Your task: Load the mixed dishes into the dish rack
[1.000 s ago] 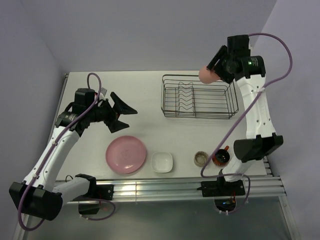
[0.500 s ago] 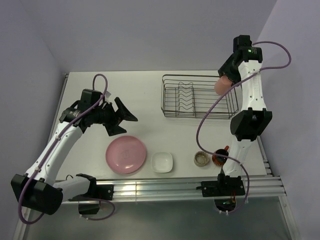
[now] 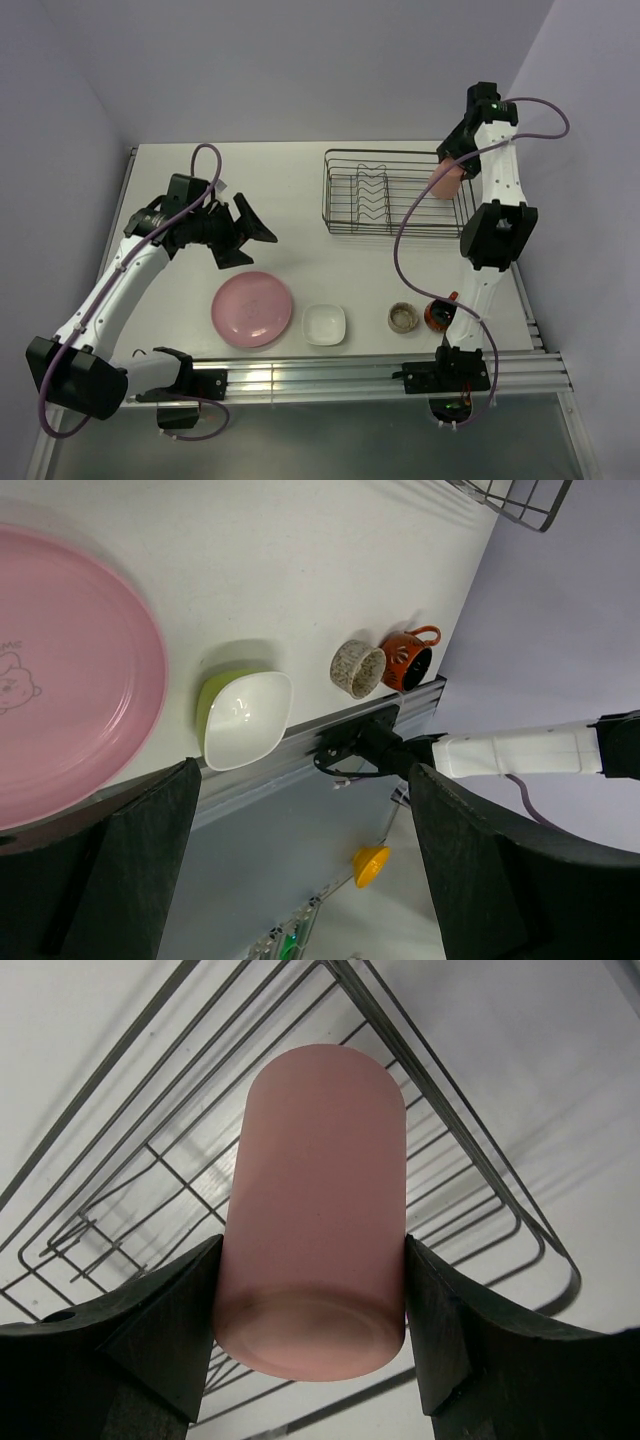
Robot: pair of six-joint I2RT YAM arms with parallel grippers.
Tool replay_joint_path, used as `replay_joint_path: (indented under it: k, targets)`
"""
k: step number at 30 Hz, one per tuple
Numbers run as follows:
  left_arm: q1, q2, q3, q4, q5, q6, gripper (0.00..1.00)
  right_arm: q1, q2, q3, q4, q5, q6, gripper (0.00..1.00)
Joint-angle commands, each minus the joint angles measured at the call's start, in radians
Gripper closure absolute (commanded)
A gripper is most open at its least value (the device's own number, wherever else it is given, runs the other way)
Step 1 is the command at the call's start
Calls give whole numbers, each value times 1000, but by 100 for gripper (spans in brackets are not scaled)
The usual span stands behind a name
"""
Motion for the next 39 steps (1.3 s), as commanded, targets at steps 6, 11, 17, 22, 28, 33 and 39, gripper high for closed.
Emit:
replay_joint_path:
  k: [6, 11, 17, 22, 28, 33, 39]
  targets:
    - [-6, 23, 49, -3, -8, 35, 9, 1, 86, 52, 107, 7, -28, 100]
    - [-6, 49, 64, -6, -11, 38, 9, 3, 105, 5, 148, 23, -33, 100]
    - [-6, 66, 66, 6, -8, 32, 10, 3, 148, 35, 182, 44, -47, 100]
    - [-6, 79, 72, 9, -13, 29, 10, 0, 175, 61, 185, 30, -44, 100]
    - [-7, 96, 67, 26, -8, 18, 10, 0, 195, 55, 199, 23, -45, 85]
    - [-10, 105, 61, 43, -1, 9, 10, 0, 197, 63, 211, 23, -61, 44]
    - [-18, 112, 50, 60, 9, 2, 10, 1, 182, 47, 227, 27, -76, 9]
